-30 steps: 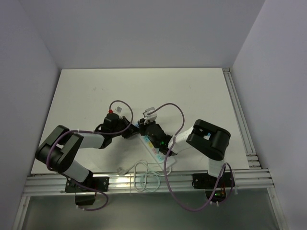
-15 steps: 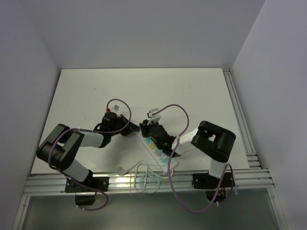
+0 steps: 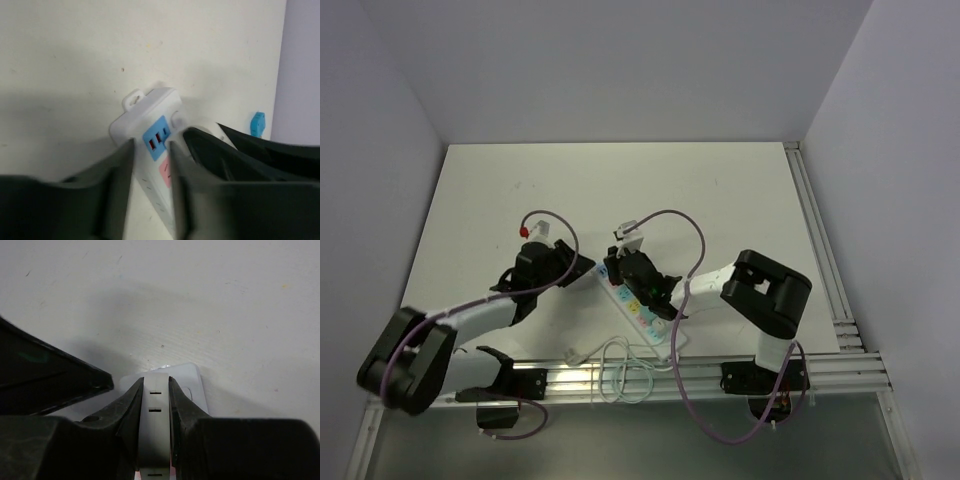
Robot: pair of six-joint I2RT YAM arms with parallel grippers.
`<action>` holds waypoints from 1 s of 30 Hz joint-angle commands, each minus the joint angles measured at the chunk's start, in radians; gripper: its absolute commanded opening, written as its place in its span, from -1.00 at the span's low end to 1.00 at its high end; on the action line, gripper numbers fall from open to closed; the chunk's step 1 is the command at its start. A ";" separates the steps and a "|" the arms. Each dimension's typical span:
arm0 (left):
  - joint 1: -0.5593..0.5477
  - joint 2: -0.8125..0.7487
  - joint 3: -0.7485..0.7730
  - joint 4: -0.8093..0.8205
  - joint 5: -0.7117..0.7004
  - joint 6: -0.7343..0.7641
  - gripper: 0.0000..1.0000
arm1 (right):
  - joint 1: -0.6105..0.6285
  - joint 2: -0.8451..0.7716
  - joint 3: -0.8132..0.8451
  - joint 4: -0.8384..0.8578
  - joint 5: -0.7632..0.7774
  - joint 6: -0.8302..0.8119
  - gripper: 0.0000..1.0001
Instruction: Insert the plug
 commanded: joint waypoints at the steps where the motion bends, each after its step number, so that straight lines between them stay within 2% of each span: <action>1: 0.004 -0.200 0.002 -0.148 -0.173 0.127 -0.08 | -0.012 0.091 0.023 -0.289 -0.080 0.002 -1.00; 2: 0.004 -0.285 0.004 -0.169 -0.186 0.136 0.17 | -0.023 0.109 0.037 -0.288 -0.080 -0.003 -1.00; 3: 0.004 -0.320 0.011 -0.217 -0.196 0.141 0.23 | -0.026 0.120 0.078 -0.303 -0.080 -0.010 -1.00; 5: 0.004 -0.389 0.016 -0.246 -0.187 0.149 0.23 | -0.039 0.152 0.117 -0.309 -0.088 -0.024 -1.00; 6: 0.004 -0.404 0.013 -0.255 -0.165 0.147 0.16 | -0.046 0.166 0.150 -0.309 -0.097 -0.041 -1.00; 7: 0.004 -0.415 0.008 -0.263 -0.152 0.138 0.05 | -0.052 0.179 0.170 -0.315 -0.103 -0.046 -1.00; 8: 0.004 -0.432 -0.004 -0.265 -0.148 0.130 -0.27 | -0.061 0.201 0.187 -0.318 -0.112 -0.052 -1.00; 11: 0.002 -0.450 -0.042 -0.213 -0.085 0.094 -0.99 | -0.096 0.229 0.242 -0.321 -0.137 -0.061 -1.00; 14: 0.004 -0.440 -0.104 -0.110 -0.019 0.072 -0.99 | -0.119 0.251 0.278 -0.298 -0.206 -0.101 -1.00; 21: 0.001 -0.297 -0.147 0.146 0.116 0.015 -0.99 | -0.122 0.265 0.270 -0.332 -0.204 -0.073 -1.00; 25: -0.021 -0.194 -0.176 0.301 0.090 0.040 -0.99 | -0.124 0.239 0.256 -0.332 -0.227 -0.054 -1.00; 30: -0.073 -0.102 -0.190 0.395 0.014 0.069 -0.99 | -0.127 0.232 0.281 -0.364 -0.273 -0.020 -1.00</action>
